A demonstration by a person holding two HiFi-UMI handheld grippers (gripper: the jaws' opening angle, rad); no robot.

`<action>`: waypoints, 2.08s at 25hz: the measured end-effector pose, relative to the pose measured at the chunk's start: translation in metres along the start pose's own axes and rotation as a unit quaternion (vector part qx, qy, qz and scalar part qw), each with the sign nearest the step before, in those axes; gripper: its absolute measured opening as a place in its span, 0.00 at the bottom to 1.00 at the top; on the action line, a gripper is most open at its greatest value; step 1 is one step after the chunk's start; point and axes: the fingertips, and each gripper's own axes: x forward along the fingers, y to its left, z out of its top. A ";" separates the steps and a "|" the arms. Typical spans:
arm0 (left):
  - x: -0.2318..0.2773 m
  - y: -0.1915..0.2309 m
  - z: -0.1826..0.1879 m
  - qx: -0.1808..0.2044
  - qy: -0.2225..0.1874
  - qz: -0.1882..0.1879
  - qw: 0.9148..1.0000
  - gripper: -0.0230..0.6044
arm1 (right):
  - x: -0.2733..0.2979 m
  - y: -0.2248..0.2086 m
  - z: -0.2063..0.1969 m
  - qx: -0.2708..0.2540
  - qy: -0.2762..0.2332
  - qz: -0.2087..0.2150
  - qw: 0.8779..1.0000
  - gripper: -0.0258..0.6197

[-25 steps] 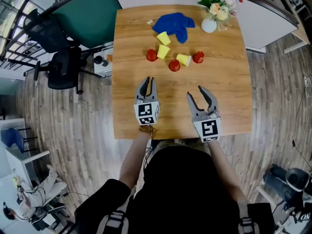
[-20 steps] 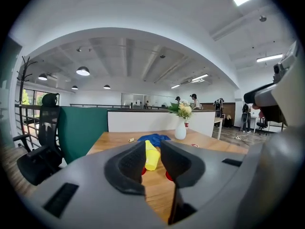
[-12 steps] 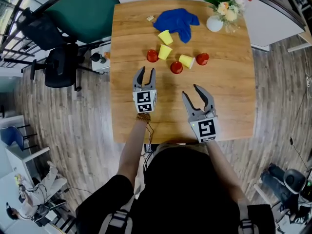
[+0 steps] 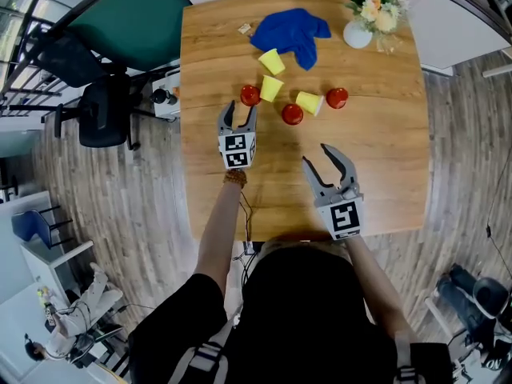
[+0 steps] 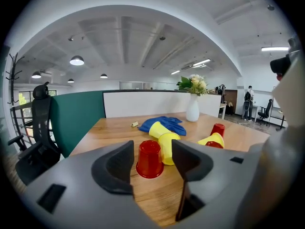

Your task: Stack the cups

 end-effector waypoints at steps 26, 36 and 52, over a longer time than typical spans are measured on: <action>0.037 0.015 -0.030 -0.043 0.040 -0.006 0.998 0.39 | -0.010 -0.020 -0.036 0.016 0.038 -0.008 0.999 0.35; -0.026 -0.016 -0.030 -0.016 0.021 -0.022 0.999 0.39 | 0.003 -0.015 -0.042 0.012 0.038 -0.001 0.999 0.35; -0.055 -0.110 -0.064 0.044 0.045 -0.127 0.990 0.39 | 0.006 -0.009 -0.059 0.007 0.058 0.008 0.998 0.34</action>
